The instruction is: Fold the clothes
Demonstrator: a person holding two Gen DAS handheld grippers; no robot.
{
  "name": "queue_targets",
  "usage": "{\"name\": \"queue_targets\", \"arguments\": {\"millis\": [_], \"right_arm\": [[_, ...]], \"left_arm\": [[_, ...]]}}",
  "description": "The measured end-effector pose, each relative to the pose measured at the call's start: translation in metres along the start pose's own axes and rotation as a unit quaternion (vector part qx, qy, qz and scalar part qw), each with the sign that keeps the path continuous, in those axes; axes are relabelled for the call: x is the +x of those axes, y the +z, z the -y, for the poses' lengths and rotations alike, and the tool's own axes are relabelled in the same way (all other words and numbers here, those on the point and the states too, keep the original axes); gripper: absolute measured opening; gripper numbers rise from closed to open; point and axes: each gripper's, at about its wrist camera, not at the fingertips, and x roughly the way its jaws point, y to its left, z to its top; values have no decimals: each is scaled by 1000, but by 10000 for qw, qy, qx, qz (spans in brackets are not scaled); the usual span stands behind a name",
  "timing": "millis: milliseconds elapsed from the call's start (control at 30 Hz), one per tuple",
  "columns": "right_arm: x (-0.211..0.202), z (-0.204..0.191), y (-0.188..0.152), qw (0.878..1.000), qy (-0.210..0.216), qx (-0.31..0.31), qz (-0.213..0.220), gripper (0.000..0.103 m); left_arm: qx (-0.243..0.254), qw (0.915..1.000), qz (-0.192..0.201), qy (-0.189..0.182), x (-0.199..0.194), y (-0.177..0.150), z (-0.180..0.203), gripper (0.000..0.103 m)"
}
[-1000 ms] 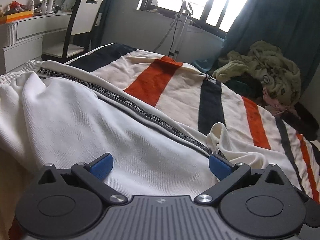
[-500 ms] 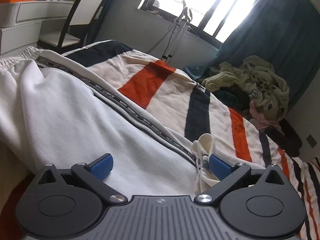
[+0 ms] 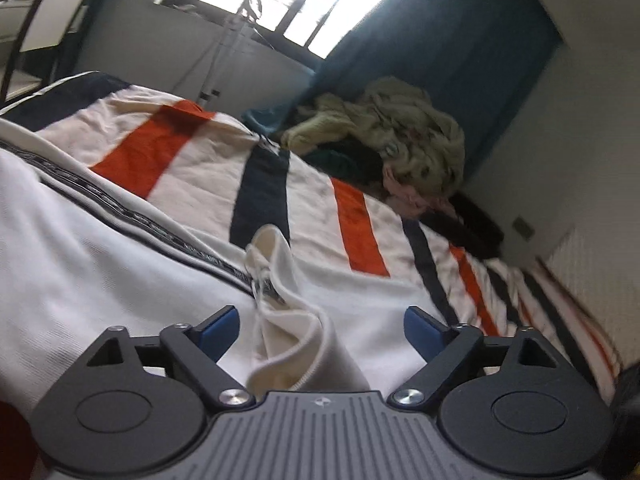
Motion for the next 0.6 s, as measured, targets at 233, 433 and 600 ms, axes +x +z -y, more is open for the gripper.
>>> {"name": "queue_targets", "arguments": {"millis": [233,433,600], "right_arm": [[-10,23,8,9969,-517,423,407,87],[-8,14,1,9972,-541,132,498,87],[-6,2,-2,9943,-778,-362,639,87]], "left_arm": [[656,9957,-539,381,26,-15,12,69],[1080,9937,49,298,3,-15,23,26],[115,9989,141,-431,-23,-10,11,21]]}}
